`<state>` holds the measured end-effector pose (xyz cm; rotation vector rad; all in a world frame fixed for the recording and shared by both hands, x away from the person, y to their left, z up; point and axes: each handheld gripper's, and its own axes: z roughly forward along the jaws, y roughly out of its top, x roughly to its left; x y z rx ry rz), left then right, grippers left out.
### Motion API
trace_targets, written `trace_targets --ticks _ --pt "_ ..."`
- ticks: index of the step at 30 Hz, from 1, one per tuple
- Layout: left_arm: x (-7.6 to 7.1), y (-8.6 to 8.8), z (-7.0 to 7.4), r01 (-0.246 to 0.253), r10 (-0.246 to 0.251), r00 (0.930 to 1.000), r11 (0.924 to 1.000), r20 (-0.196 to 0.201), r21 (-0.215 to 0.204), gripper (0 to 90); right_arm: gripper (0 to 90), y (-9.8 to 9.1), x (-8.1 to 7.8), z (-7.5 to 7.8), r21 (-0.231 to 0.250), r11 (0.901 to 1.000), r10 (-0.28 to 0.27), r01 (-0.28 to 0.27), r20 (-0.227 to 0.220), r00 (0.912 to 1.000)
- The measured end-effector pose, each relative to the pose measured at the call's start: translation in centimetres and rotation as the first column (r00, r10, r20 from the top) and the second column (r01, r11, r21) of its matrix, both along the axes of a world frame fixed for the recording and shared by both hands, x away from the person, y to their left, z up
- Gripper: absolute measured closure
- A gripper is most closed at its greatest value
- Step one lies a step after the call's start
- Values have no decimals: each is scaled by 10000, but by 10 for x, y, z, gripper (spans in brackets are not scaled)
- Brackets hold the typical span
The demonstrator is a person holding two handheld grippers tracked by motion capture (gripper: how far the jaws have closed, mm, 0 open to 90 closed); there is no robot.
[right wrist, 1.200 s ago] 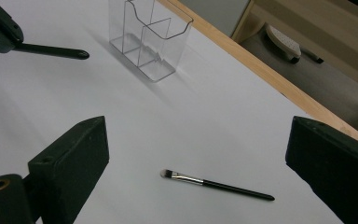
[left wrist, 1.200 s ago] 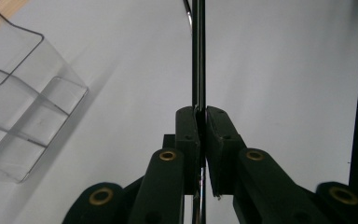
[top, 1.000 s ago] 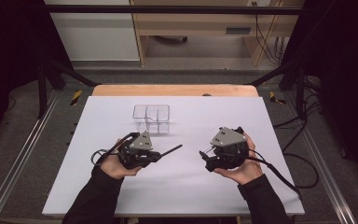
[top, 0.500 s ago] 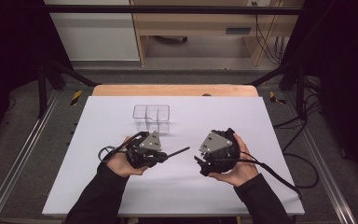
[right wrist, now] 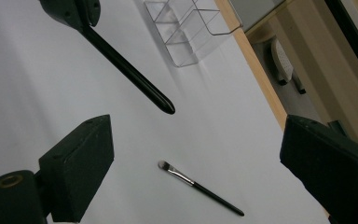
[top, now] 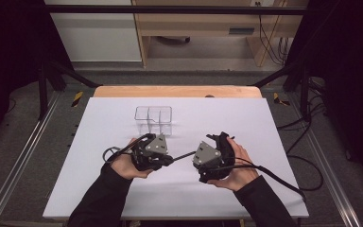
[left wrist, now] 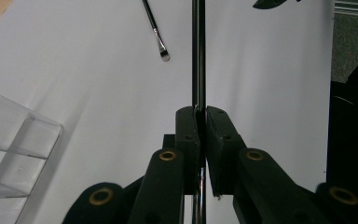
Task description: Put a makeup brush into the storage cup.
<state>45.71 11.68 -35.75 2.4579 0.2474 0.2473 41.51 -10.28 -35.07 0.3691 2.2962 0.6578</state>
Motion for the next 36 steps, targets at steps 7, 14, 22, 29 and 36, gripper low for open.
trace_targets --ticks 7,14,22,29,36 --pt "-1 -4 0 171 -171 9998 9998 -101 68 833 175 8 -5 -1 -448 9973 597 -590 136 9981" --pt "-2 -9 1 407 -404 9989 9991 -228 136 834 264 14 -9 -5 -1128 9858 1270 -1247 130 9918" --pt "-4 -15 3 617 -613 9979 9979 -219 187 834 363 18 -10 -8 -1485 9728 1813 -1777 109 9834" --pt "-4 -18 3 729 -722 9970 9970 -265 251 834 435 21 -11 -12 -1910 9609 2040 -2003 -5 9790" --pt "-5 -20 2 793 -783 9964 9964 -320 307 834 513 24 -12 -15 -2362 9421 2461 -2379 56 9692"
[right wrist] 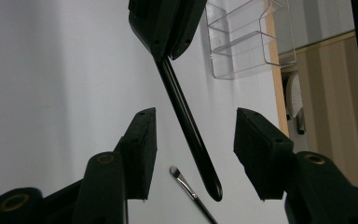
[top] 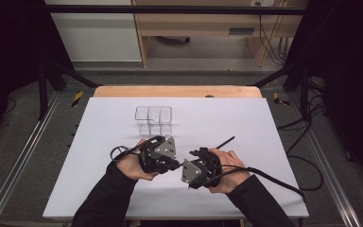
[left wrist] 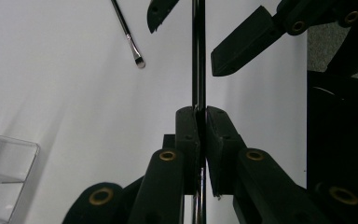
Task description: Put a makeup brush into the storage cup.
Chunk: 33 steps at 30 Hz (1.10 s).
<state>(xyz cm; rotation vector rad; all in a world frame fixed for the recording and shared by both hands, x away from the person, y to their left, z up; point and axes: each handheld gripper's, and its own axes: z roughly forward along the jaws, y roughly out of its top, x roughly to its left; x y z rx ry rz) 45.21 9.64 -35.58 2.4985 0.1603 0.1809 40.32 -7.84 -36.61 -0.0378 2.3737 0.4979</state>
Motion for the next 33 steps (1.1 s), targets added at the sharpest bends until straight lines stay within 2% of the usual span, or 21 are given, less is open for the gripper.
trace_targets --ticks 6,17,22,26,33 --pt "1 -1 -1 147 -146 9999 9995 -22 274 834 574 2 -1 -2 -176 9994 305 -304 30 9995" --pt "-1 -4 -3 201 -199 9997 9997 -122 159 834 704 6 -1 -7 -570 9946 870 -869 -13 9962" --pt "-1 -4 -2 284 -281 9995 9995 -175 133 834 724 7 -2 -9 -709 9930 945 -943 -14 9955" --pt "-1 -4 -3 282 -279 9994 9995 -179 171 834 780 7 -2 -9 -781 9913 1062 -1060 -8 9943" --pt "-1 -3 -2 302 -300 9994 9995 -196 133 834 805 7 -2 -9 -906 9881 1242 -1241 -48 9922"
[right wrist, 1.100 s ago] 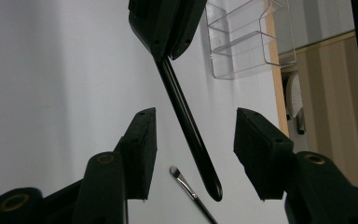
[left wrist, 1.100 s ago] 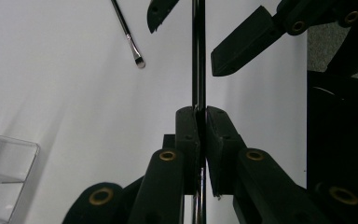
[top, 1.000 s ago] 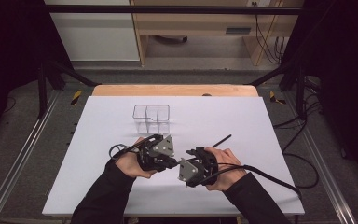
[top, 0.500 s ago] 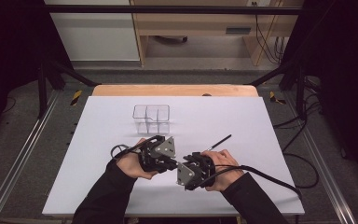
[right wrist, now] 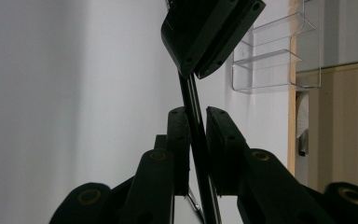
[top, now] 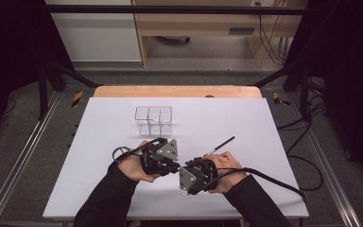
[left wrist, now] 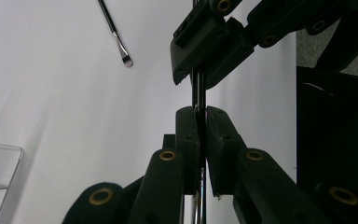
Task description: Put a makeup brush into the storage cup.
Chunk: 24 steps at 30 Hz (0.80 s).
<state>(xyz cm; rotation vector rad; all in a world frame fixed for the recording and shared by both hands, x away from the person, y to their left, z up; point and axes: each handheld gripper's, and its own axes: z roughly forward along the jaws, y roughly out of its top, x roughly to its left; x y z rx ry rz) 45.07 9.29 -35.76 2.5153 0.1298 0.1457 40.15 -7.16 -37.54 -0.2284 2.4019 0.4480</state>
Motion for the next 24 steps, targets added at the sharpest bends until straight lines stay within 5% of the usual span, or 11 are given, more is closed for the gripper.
trace_targets --ticks 14,21,24 --pt "0 2 0 -68 72 9999 9994 102 -343 813 842 -1 1 0 -12 9994 -346 346 -671 9971" --pt "2 13 3 -512 538 9979 9963 360 -692 675 842 -3 5 -2 110 9975 -680 697 -1130 9913" --pt "2 19 5 -870 924 9944 9915 522 -968 546 842 -7 9 -3 395 9941 -947 1013 -1446 9849"
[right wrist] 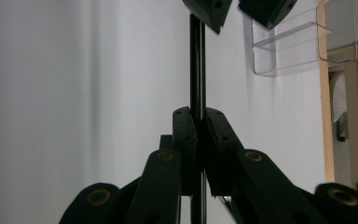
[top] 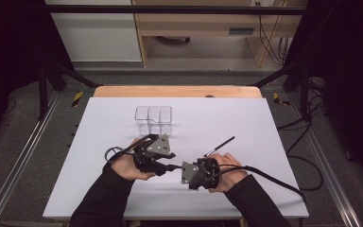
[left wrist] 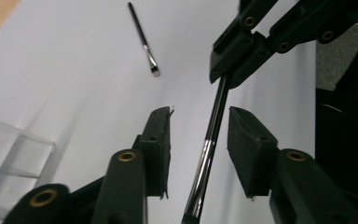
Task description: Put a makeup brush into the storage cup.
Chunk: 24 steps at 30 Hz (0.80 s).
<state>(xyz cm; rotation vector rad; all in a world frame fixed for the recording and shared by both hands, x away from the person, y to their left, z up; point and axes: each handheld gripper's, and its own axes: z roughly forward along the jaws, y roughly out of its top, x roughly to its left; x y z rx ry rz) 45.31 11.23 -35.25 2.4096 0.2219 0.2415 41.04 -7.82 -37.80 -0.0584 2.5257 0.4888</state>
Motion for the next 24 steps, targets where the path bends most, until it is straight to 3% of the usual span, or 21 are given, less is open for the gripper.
trace_targets --ticks 8,13,20,23,24 --pt "1 22 0 -841 875 9948 9944 521 -641 340 842 -11 6 -1 472 9968 -629 644 -326 9975" --pt "1 35 -2 -1379 1449 9878 9841 568 -1115 263 841 -19 10 -1 885 9911 -955 996 -496 9942" --pt "-1 49 -11 -2020 2120 9761 9659 470 -1621 190 841 -31 12 -6 1771 9720 -1443 1547 -704 9870" --pt "-1 53 -18 -2363 2452 9691 9540 268 -1848 171 841 -34 12 -10 2177 9608 -1576 1718 -815 9841" --pt "-2 54 -20 -2468 2557 9665 9507 242 -1876 168 841 -36 13 -13 2425 9523 -1664 1852 -962 9814"
